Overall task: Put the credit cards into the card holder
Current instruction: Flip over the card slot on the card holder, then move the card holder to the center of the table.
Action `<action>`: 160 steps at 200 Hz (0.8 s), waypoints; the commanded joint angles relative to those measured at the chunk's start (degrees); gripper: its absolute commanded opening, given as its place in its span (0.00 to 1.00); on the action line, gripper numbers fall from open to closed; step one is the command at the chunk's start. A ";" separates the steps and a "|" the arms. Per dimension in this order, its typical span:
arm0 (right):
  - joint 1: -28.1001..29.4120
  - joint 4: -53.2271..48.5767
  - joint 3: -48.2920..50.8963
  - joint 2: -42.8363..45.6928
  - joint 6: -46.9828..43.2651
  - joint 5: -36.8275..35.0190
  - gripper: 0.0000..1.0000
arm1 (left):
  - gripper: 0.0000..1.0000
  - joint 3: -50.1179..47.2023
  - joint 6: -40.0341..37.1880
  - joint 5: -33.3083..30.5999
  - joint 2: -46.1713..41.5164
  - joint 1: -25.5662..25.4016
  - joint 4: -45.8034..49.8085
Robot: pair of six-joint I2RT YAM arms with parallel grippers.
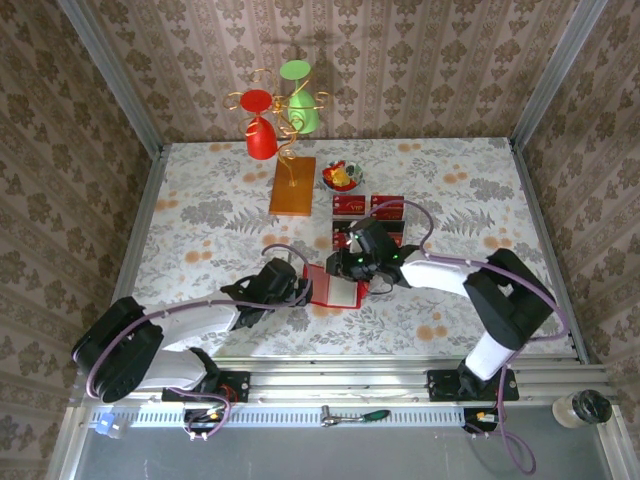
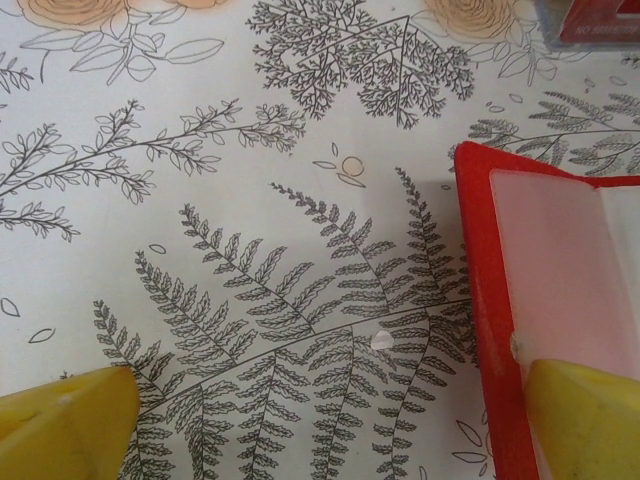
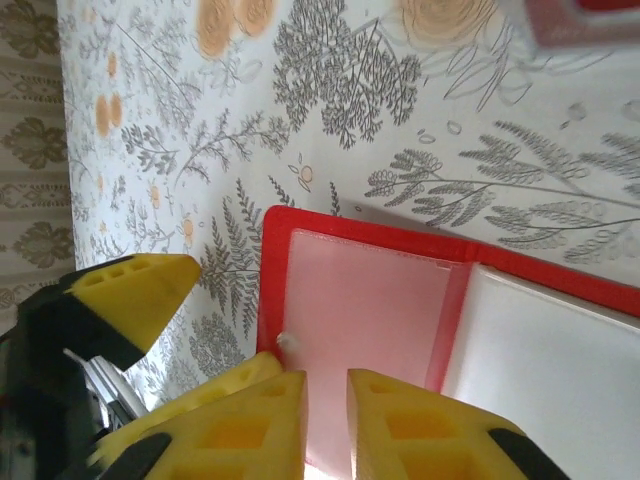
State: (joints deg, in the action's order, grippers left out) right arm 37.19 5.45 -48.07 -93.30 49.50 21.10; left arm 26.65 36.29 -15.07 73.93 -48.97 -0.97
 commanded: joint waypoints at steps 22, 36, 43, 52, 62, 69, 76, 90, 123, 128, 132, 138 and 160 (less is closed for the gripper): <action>-1.16 -14.10 2.60 10.40 -8.81 -8.78 0.35 | 1.00 -0.79 1.62 -2.35 1.17 0.21 -0.29; -1.31 -17.35 3.11 12.68 -10.40 -11.77 0.37 | 1.00 -0.81 2.16 -3.11 1.37 0.18 0.23; -1.33 -18.78 3.31 13.13 -11.17 -12.97 0.37 | 1.00 -0.90 2.35 -3.34 1.52 0.15 0.34; -1.33 -20.10 3.73 13.14 -11.97 -14.25 0.38 | 1.00 -0.98 2.51 -3.54 1.64 0.12 0.44; -1.33 -20.98 4.34 15.19 -12.71 -15.67 0.43 | 1.00 -1.08 2.75 -3.56 1.79 0.18 0.40; -1.33 -21.28 4.88 15.26 -12.99 -16.37 0.47 | 1.00 -1.18 2.90 -3.65 1.89 0.08 0.30; -1.33 -21.56 5.32 15.29 -13.17 -17.05 0.50 | 1.00 -1.34 2.99 -3.73 2.00 0.06 0.31; -1.33 -21.80 6.08 15.12 -13.42 -17.82 0.52 | 1.00 -1.52 3.22 -3.91 2.34 0.02 0.23; -1.33 -20.04 7.62 13.93 -13.33 -18.47 0.51 | 1.00 -1.56 3.26 -3.83 3.52 0.07 0.12; -1.34 -19.75 7.72 12.12 -13.36 -18.39 0.49 | 1.00 -1.60 3.25 -3.83 3.66 0.04 0.18; -1.35 -19.50 7.73 11.74 -13.37 -18.37 0.47 | 1.00 -1.52 3.26 -3.78 3.68 0.02 0.18; -1.42 -19.27 7.73 11.27 -13.36 -18.29 0.44 | 1.00 -1.53 3.19 -3.74 3.68 0.02 0.18; -1.49 -18.46 7.89 10.27 -13.36 -18.03 0.30 | 1.00 -1.11 3.12 -3.56 2.36 -0.07 1.06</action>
State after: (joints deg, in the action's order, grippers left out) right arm 36.12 -13.47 -41.06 -81.71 37.01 4.62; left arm 25.91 38.61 -18.06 76.88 -49.04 -1.10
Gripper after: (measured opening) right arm 0.366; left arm 0.999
